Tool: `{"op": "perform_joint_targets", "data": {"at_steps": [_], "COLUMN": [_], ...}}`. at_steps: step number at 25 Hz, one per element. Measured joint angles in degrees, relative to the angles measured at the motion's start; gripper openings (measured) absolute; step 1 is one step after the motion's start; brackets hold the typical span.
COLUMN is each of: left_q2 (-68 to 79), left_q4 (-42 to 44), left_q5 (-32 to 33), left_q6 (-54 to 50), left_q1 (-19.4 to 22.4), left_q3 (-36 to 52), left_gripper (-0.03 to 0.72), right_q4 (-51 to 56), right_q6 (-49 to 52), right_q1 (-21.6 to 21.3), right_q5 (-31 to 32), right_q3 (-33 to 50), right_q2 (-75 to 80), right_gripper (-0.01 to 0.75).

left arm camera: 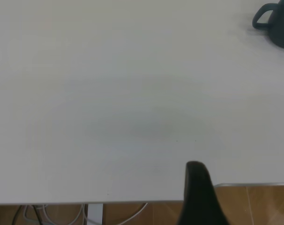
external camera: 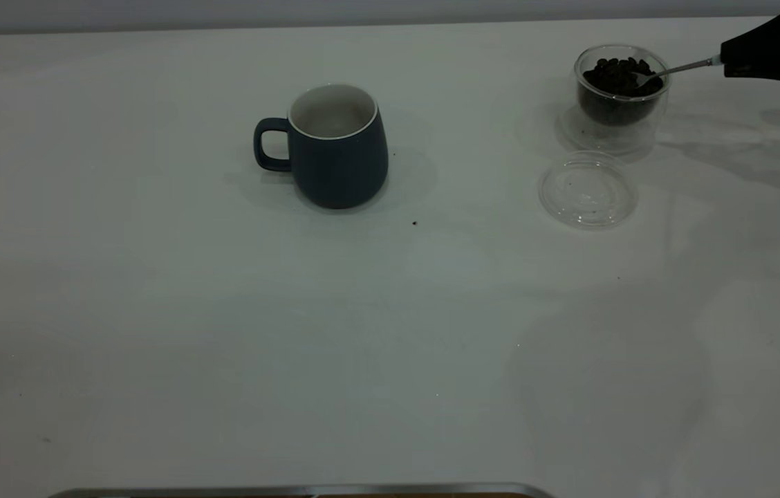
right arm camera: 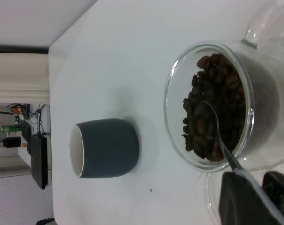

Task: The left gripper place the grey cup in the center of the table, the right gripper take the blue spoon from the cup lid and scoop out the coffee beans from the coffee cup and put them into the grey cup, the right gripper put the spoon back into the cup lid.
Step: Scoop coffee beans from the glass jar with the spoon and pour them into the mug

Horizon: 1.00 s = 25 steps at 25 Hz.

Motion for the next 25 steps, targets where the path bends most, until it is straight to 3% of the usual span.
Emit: {"op": "perform_joint_targets", "data": {"at_steps": [25], "left_q2": [0.0], "left_q4": [0.0], "left_q5": [0.0], "left_q6": [0.1], "left_q1": [0.0], "left_q3": [0.0], "left_gripper": [0.555], "right_q4": [2.6], "right_q6": [4.9], "right_q1": [0.9], "right_q5": [0.3], "right_q3": [0.0], "right_q2": [-1.1], "right_gripper": [0.096]}}
